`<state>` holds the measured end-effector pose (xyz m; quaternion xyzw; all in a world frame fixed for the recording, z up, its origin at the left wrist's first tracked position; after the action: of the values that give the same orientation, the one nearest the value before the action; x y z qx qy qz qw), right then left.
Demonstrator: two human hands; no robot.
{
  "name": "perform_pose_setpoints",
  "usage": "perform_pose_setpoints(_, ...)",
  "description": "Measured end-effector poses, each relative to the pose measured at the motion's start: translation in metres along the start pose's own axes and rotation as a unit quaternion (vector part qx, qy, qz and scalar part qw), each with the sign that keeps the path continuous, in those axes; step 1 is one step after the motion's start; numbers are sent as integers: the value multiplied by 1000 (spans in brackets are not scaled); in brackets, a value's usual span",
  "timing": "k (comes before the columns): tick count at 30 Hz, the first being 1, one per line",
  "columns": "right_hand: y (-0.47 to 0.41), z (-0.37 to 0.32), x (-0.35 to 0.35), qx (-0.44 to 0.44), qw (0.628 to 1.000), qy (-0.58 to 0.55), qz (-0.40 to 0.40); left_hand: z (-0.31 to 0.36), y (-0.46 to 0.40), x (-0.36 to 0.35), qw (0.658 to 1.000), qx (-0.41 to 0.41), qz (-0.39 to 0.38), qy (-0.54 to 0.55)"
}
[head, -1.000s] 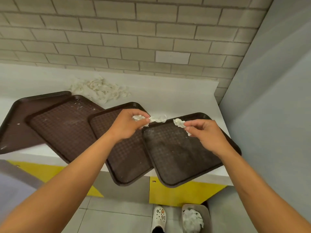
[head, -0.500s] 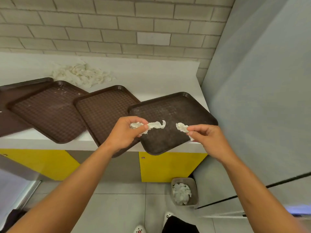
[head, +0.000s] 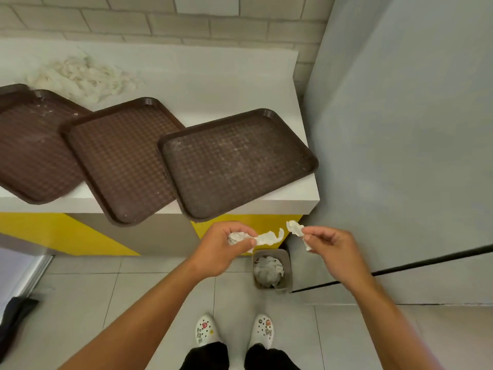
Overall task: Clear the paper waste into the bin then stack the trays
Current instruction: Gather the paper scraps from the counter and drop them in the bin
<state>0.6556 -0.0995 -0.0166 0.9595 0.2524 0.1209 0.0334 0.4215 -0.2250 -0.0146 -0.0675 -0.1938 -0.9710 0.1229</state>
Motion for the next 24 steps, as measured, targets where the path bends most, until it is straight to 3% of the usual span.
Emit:
perform_pose_setpoints(11,-11,173,-17,-75,995,65,26,-120,-63,-62,994,108,11,-28)
perform_pose_setpoints(16,-30,255,-42,-77,981,175,-12,-171,-101,-79,988,146,38,-7)
perform_pose_setpoints(24,-65,370,-68,-134,968,211,-32,-271,-150,-104,978,194,70,6)
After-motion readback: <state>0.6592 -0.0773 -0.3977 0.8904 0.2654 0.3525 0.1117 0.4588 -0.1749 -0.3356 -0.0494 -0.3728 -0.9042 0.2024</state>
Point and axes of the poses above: each hand's wrist, its own y-axis away from the middle knuckle, its own x-axis out of the back of the hand, z = x × y, the point moved 3 cm from there along -y, towards the middle knuckle, and after that the axes turned 10 degrees about x, right-handed, at the moved point
